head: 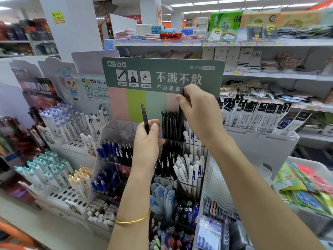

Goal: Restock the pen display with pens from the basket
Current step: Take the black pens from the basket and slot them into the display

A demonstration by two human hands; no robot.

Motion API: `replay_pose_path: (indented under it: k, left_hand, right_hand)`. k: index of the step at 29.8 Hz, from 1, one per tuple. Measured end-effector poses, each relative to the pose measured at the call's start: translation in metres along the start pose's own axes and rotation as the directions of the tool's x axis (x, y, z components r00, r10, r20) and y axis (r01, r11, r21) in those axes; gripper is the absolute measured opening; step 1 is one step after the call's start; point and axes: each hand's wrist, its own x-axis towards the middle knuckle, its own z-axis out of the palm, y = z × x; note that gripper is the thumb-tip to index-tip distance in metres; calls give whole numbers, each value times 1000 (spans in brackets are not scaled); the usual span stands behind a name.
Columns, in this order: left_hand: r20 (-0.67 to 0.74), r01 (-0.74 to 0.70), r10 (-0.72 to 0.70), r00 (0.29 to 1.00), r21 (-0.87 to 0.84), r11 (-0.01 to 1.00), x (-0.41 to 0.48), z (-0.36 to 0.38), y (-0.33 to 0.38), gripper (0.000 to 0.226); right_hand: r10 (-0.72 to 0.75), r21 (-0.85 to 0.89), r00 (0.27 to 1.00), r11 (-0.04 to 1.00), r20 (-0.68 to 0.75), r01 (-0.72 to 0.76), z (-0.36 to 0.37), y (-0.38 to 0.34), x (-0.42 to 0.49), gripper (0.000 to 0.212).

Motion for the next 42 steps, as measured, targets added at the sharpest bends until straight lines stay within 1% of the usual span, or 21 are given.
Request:
replay_pose_path:
  k: [3,5,7,9,11,13,16,19,22,25,27,29,31,33,35,37,39,42]
  left_hand:
    - [-3,23,-23,1000,60,998,9,3,1,14]
    - [28,41,-43,999,85,996,16,7,3,13]
    - [63,55,-64,996,137,989,21,12,6,19]
    - [92,59,-76,993,181,982,24,14,8,22]
    - [114,66,-91,989,201,977,26,16,10,16]
    - [127,69,-98,987,215,974,28,18,11,14]
    - [137,92,-117,984,181,979,27,20,12,18]
    - [162,99,-118,980,124,987,24,23,14,23]
    - [193,130,-147,970,97,987,27,23,14,28]
    - [204,192,-192,960,22,981,28,21,15,39]
    - [162,209,-201,966,-37,977,27,20,17,36]
    - [126,180,-172,977,-52,982,29,18,20,23]
    - [110,152,-147,983,-34,988,31,17,23,14]
    - [109,131,-127,986,-35,991,34,15,25,17]
    - [118,117,-113,987,-30,993,33,14,25,17]
    - [135,102,-98,986,-25,994,31,13,24,16]
    - [136,91,-87,987,-20,996,29,13,23,16]
    - [132,82,-76,988,-40,996,27,12,24,17]
  right_hand:
    - [22,9,999,1000,35,-23,-3,1,-1,20]
    - [23,23,999,999,39,-24,-5,2,2,22]
    - [17,42,1000,999,6,-18,-6,3,3,22]
    - [13,51,998,999,-65,-10,-6,2,3,22]
    - [22,45,993,999,-119,-16,-6,0,1,21]
    - [38,30,992,999,-120,-34,-6,-1,2,21]
    - [93,34,993,995,-73,-91,-7,1,3,22]
    - [142,86,987,987,-74,-135,-8,3,3,22]
    - [160,123,984,981,-76,-150,-8,4,4,23]
    - [171,146,983,976,-67,-160,-5,3,5,23]
    - [186,180,980,969,-71,-171,-4,1,6,23]
    - [207,253,975,951,-86,-180,-4,-1,7,23]
    - [238,331,970,921,-58,-206,-5,-2,6,22]
    - [258,404,966,881,27,-246,-6,-2,6,21]
    - [263,439,958,852,113,-286,-4,0,4,22]
    - [273,438,951,844,144,-309,-2,1,3,22]
    - [289,430,947,844,140,-321,-1,2,2,23]
    - [303,352,938,871,166,-343,0,5,4,24]
